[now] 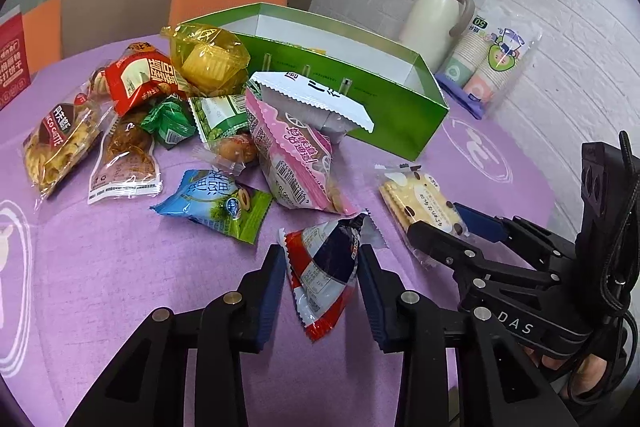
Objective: Organize snacks
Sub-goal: 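Grasp the red-white-blue wrapped snack with the left tool, then lower the cake pack and wrapped snack into the box, open both tools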
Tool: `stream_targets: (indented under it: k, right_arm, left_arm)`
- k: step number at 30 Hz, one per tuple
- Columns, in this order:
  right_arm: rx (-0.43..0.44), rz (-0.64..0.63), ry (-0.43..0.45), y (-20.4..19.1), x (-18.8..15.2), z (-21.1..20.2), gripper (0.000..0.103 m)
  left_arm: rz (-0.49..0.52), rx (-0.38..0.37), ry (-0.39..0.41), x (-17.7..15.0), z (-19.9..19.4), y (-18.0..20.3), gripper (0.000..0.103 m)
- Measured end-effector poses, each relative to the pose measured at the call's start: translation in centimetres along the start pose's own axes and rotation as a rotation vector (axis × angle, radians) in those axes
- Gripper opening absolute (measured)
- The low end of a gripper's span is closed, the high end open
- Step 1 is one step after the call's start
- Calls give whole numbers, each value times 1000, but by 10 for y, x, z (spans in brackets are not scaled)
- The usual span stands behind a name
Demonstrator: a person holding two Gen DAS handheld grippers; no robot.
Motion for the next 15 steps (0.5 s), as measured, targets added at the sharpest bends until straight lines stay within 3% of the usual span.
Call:
stream_targets:
  k: [8,15]
  right_arm:
    - [120,4,90,-12,24,-39,58]
    - [84,-13,176,-11,60,-46,58]
  left_arm:
    - [-17,-28,100,9,-47,-5,37]
    - [5,-61,165,62,-68,-5,37]
Point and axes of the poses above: each gripper's, at about its wrist camera, not at the fingertips, and z roughly the way its jaws point, y to its right, x to its top, the point moved 1 cm from there along z, roughly the way its jaws point, and after that the axes turned 13 degrees about z, right-handed, at the moved point
